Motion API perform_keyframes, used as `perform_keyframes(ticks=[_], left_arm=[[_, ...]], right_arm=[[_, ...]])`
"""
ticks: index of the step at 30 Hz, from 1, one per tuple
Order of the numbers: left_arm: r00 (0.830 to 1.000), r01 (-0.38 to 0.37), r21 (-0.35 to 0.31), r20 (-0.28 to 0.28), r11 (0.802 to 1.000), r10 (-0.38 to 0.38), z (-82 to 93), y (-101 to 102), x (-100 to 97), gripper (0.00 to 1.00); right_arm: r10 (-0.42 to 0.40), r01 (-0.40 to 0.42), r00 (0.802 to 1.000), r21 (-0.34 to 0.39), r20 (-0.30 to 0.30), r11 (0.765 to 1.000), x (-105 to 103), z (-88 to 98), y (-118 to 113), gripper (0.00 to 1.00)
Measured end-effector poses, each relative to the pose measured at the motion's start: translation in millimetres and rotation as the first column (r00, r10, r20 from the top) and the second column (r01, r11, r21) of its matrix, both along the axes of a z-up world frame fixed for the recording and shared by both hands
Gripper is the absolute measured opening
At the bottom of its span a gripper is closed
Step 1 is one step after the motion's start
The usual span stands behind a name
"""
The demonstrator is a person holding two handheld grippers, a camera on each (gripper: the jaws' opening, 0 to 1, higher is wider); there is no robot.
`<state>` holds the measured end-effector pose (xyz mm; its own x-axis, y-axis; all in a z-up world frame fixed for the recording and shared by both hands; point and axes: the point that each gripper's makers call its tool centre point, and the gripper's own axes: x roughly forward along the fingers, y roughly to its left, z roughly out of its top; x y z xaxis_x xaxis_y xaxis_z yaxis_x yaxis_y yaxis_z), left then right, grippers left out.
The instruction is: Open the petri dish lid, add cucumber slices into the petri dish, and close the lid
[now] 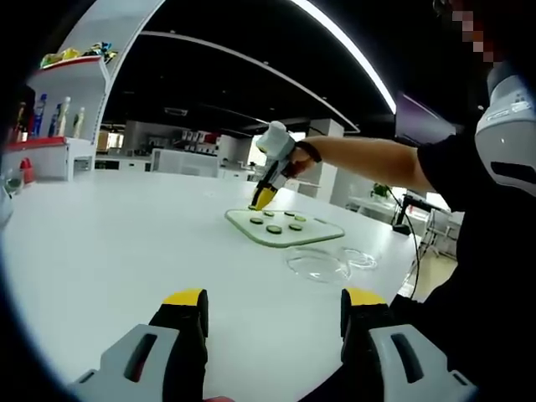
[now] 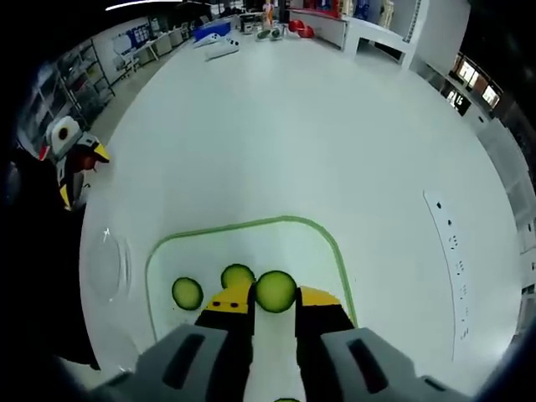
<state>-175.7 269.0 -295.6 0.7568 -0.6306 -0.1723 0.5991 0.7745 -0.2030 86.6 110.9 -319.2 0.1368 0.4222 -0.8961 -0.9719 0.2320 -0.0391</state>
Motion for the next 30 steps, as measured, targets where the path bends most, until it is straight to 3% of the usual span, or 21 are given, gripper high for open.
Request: perform_keyframes(ticks=[13,30], left_arm=[[0.999,0.048,0.016,0.011,0.999,-0.048,7.2,-26.7,1.1,0.64],[0.997,0.079,0.062,0.016,0.995,-0.080,17.8,-54.8,-6.2,0.64]], right_arm=[[0.040,-0.040,0.999,0.027,0.002,0.999,-52.2,15.3,-34.6,0.19],[0.109,-0.109,0.994,0.060,0.008,0.992,-121.3,18.1,-69.0,0.19]])
